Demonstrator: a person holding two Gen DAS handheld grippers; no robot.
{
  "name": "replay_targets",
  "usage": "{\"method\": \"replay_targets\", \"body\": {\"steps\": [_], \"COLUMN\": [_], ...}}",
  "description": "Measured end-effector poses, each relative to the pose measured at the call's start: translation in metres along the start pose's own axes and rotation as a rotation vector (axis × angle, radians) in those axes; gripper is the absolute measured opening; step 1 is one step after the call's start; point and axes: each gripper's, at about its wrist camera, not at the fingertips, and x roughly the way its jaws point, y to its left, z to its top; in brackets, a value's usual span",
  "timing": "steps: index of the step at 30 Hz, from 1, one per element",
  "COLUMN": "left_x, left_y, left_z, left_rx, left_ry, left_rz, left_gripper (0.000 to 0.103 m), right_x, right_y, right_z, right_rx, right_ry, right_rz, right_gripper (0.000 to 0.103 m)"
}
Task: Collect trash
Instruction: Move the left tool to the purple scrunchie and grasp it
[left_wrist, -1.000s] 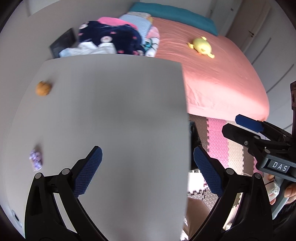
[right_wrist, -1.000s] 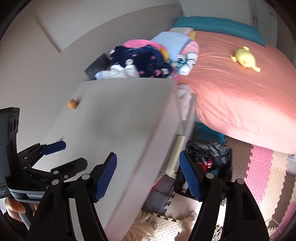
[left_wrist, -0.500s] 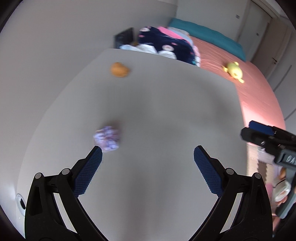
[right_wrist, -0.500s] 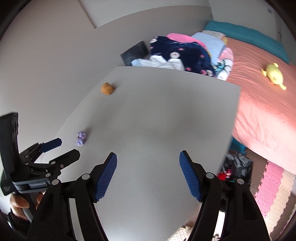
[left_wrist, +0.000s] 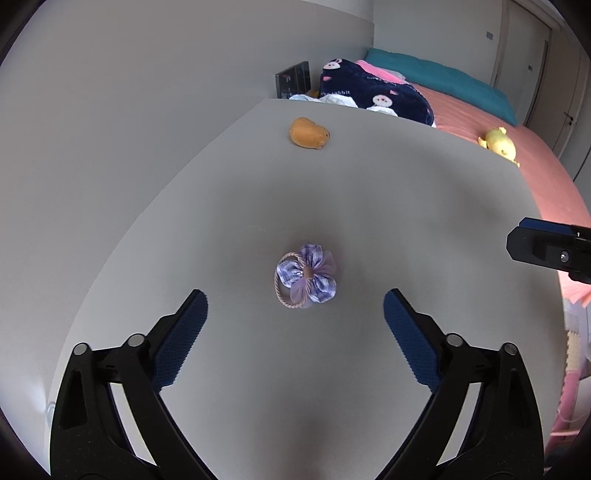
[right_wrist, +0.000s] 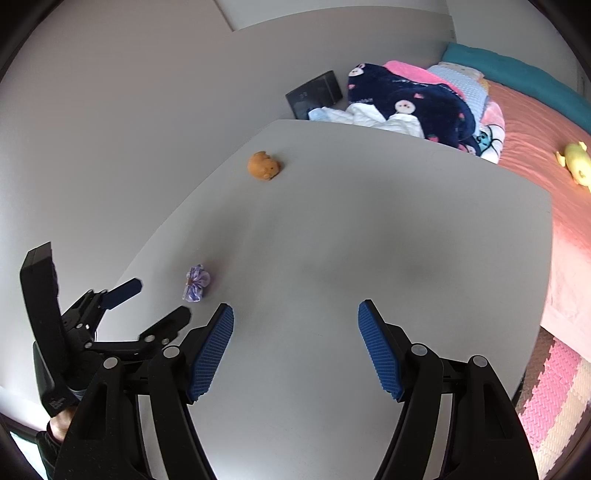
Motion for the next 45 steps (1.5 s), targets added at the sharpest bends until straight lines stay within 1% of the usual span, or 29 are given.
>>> {"method": "replay_targets", "body": {"steps": [1, 4, 5, 7, 10, 13, 14, 16, 17, 18, 19, 21, 23, 26, 33, 36, 42, 45], "left_x": [0.003, 0.010, 0.012, 0.017, 0.024, 0.030, 0.031, 0.033, 0.033, 0.034, 0.034, 0.034, 0.030, 0.028, 0.033, 0.036, 0.039, 0.039], "left_y": [0.000, 0.000, -0.001, -0.002, -0.003, -0.003, -0.003, -0.002, -0.002, -0.002, -0.003, -0.002, 0.003, 0.012, 0.016, 0.016, 0.036, 0.043], "left_z": [0.001, 0.003, 0.003, 0.005, 0.007, 0.008, 0.008, 0.009, 0.010, 0.011, 0.011, 0.011, 0.010, 0.012, 0.019, 0.024, 0.032, 0.032], "left_rx": [0.003, 0.006, 0.007, 0.013, 0.013, 0.011, 0.009, 0.001, 0.003, 0.007, 0.014, 0.012, -0.018, -0.061, -0.064, -0.043, -0.113, -0.139], "left_ry": [0.004, 0.018, 0.021, 0.031, 0.044, 0.048, 0.047, 0.036, 0.031, 0.025, 0.013, -0.011, -0.063, -0.096, -0.093, -0.096, -0.110, -0.112], "left_rz": [-0.001, -0.001, -0.002, 0.001, 0.000, 0.001, -0.002, -0.016, -0.020, -0.021, -0.017, -0.005, -0.015, -0.051, -0.086, -0.058, -0.079, -0.100], "left_gripper": [0.087, 0.080, 0.076, 0.063, 0.051, 0.047, 0.046, 0.039, 0.037, 0.033, 0.026, 0.020, 0.018, 0.017, 0.017, 0.017, 0.017, 0.017], "right_x": [0.001, 0.003, 0.004, 0.005, 0.007, 0.009, 0.010, 0.012, 0.013, 0.013, 0.014, 0.016, 0.019, 0.027, 0.058, 0.072, 0.105, 0.120], "right_y": [0.002, 0.005, 0.006, 0.007, 0.008, 0.008, 0.008, 0.008, 0.008, 0.008, 0.008, 0.009, 0.010, 0.013, 0.024, 0.028, 0.033, 0.039], "right_z": [0.000, -0.001, 0.000, 0.001, 0.002, 0.004, 0.004, 0.005, 0.006, 0.006, 0.006, 0.008, 0.011, 0.018, 0.043, 0.057, 0.095, 0.112], "right_rx": [-0.004, -0.013, -0.013, -0.013, -0.018, -0.018, -0.019, -0.018, -0.019, -0.021, -0.022, -0.027, -0.028, -0.035, -0.042, -0.041, -0.047, -0.067], "right_ry": [0.002, 0.003, 0.004, 0.005, 0.008, 0.009, 0.010, 0.011, 0.011, 0.012, 0.011, 0.011, 0.007, 0.011, 0.029, 0.030, 0.024, 0.020], "right_rz": [0.001, 0.001, 0.004, 0.003, 0.000, 0.002, 0.000, 0.000, -0.001, -0.002, -0.003, -0.004, -0.002, -0.005, -0.001, -0.002, -0.018, -0.048], "right_gripper": [0.071, 0.071, 0.071, 0.071, 0.071, 0.071, 0.071, 0.071, 0.071, 0.071, 0.071, 0.071, 0.071, 0.071, 0.071, 0.071, 0.071, 0.071]}}
